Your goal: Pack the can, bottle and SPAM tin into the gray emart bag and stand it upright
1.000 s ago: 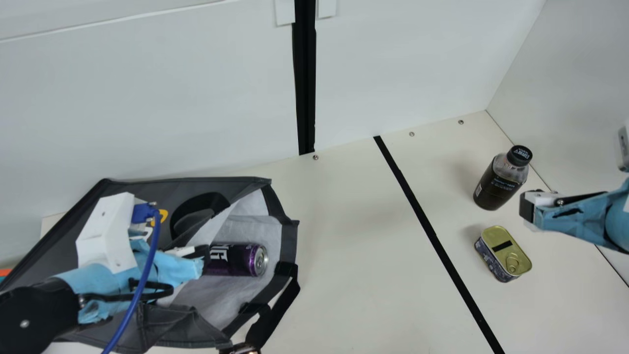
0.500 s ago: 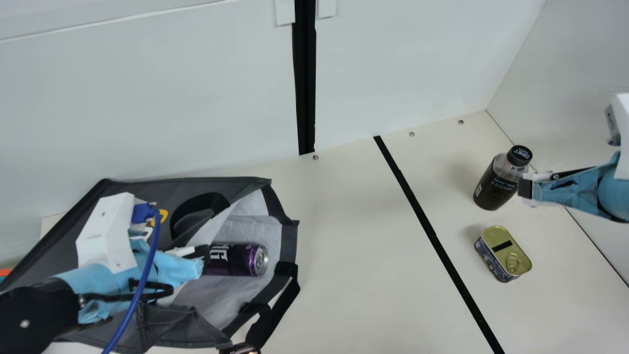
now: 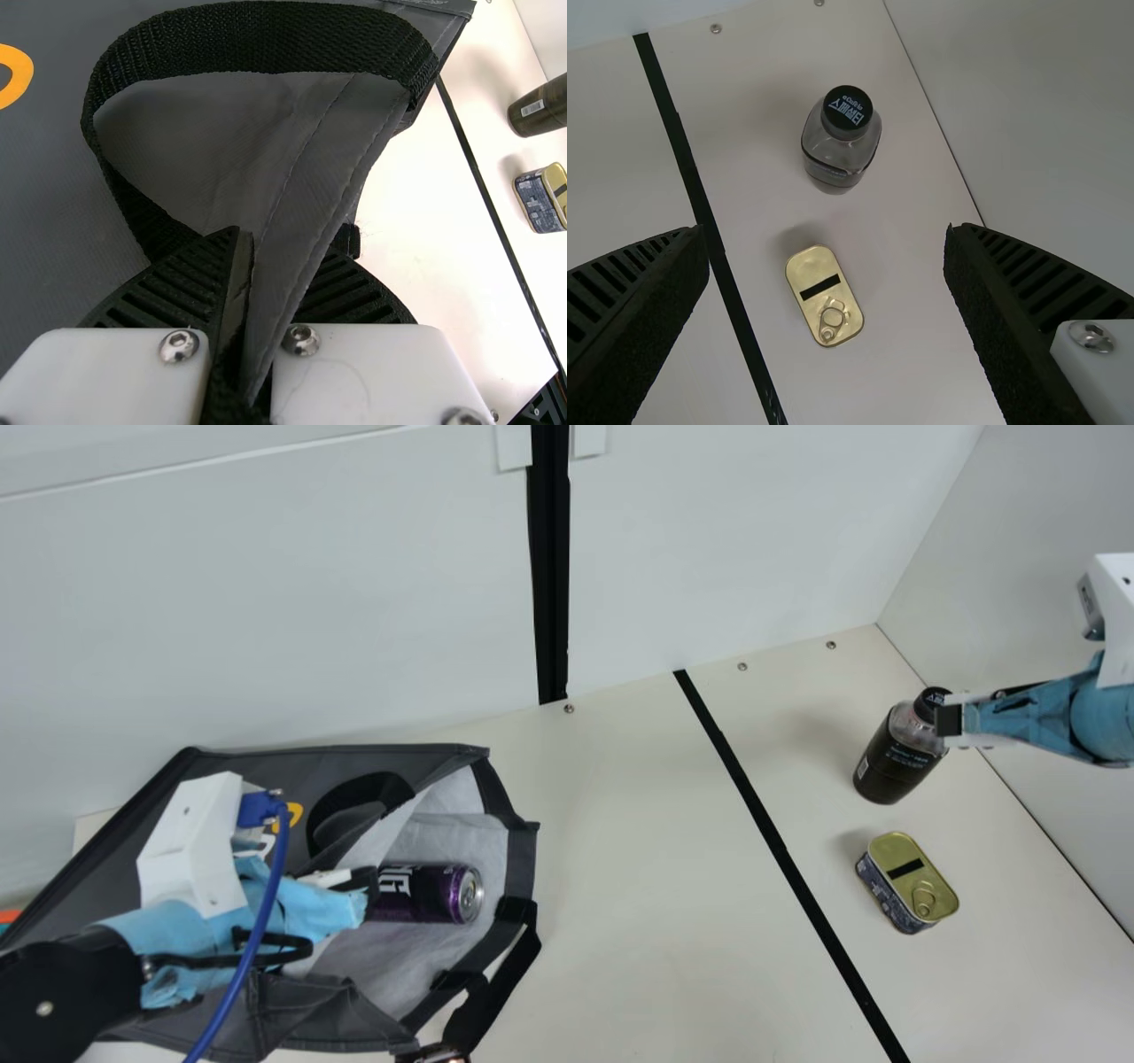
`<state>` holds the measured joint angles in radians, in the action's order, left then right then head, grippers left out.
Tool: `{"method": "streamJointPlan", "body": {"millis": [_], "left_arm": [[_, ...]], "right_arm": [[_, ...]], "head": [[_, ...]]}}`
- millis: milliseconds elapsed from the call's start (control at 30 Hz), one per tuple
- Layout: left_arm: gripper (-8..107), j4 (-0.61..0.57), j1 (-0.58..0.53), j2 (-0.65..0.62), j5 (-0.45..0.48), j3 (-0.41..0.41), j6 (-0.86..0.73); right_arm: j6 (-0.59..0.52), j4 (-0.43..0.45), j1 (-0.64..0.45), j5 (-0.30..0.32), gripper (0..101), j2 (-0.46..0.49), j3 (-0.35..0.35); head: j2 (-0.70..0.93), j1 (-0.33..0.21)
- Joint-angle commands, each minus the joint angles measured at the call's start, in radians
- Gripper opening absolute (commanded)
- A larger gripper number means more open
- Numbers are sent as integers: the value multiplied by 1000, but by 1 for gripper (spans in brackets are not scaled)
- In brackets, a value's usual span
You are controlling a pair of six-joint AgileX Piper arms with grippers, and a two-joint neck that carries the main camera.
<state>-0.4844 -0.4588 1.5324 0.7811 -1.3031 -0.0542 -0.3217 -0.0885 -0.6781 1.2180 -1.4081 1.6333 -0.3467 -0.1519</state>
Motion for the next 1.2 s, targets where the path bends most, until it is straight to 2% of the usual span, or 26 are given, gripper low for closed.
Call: {"method": "streamJointPlan", "body": {"millis": [0,633,1167], "left_arm": [[-8,0,0,0,0,0,0],[-8,0,0,0,0,0,0],[-8,0,0,0,0,0,0]], "right_arm": [[-2,1,1,2,95,-30,15],[18,-25,33,2,95,-272,148],[30,-12,44,2,95,-430,231]], "head": [[-2,-23],[-2,-23],[-2,-23]]}}
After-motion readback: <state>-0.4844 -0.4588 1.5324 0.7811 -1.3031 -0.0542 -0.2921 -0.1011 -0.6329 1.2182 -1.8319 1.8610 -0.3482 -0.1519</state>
